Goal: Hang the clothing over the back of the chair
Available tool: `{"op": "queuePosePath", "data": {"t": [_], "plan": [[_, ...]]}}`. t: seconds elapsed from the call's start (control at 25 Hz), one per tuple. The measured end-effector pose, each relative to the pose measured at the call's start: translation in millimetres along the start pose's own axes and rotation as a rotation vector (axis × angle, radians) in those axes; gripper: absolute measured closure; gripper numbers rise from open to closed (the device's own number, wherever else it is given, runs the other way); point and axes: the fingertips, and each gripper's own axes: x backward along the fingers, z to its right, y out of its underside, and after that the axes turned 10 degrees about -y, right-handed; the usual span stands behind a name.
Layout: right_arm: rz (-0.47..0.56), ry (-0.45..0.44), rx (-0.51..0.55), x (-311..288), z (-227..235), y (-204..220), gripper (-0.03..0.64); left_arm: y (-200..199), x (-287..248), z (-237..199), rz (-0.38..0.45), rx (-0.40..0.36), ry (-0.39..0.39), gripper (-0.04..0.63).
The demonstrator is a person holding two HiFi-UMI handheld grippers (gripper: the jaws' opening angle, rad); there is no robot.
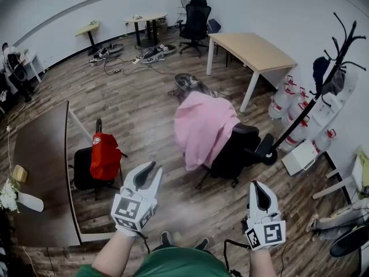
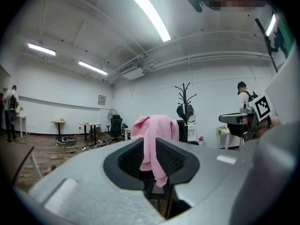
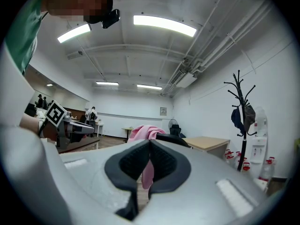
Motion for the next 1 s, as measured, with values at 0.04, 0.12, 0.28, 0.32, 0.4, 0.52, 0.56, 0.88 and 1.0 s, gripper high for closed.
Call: {"op": "queuePosePath", "data": {"t": [0.04, 0.12, 0.28, 0.32, 0.4, 0.52, 0.56, 0.88, 1.0], "plan": [[-0.001, 0.000, 0.000, 0.2, 1.0, 0.3, 0.614, -0.1, -0.5, 0.3, 0.001, 0.001, -0.001, 0.509], [-0.002, 0.000, -0.002, 0.7, 3.1, 1.3, 0.614, -0.4, -1.4, 1.4, 0.003, 0.002, -0.002, 0.511], [-0.002, 0.004, -0.008, 0.7, 5.7, 3.2, 0.614, -0.5, -2.1, 2.1, 0.005, -0.001, -0.003, 0.511], [-0.002, 0.004, -0.010, 0.3, 6.3, 4.0, 0.614, 0.2, -2.6, 2.2, 0.004, -0.002, -0.004, 0.511], [-0.001, 0.002, -0.015, -0.2, 6.9, 5.2, 0.614, 1.6, -3.2, 2.3, 0.001, -0.005, -0.006, 0.511], [-0.004, -0.003, -0.017, 0.0, 6.2, 6.1, 0.614, 2.3, -2.8, 2.4, -0.002, -0.003, -0.008, 0.511], [-0.005, -0.005, -0.017, -0.1, 5.6, 6.2, 0.614, 2.0, -2.7, 2.4, -0.002, -0.003, -0.007, 0.511], [-0.011, -0.010, -0.014, 0.3, 5.4, 7.0, 0.614, 1.7, -1.5, 2.5, -0.006, 0.005, -0.005, 0.511], [-0.010, -0.008, -0.014, 0.3, 6.8, 7.7, 0.614, 3.6, -2.2, 2.5, -0.009, 0.004, -0.005, 0.512]]}}
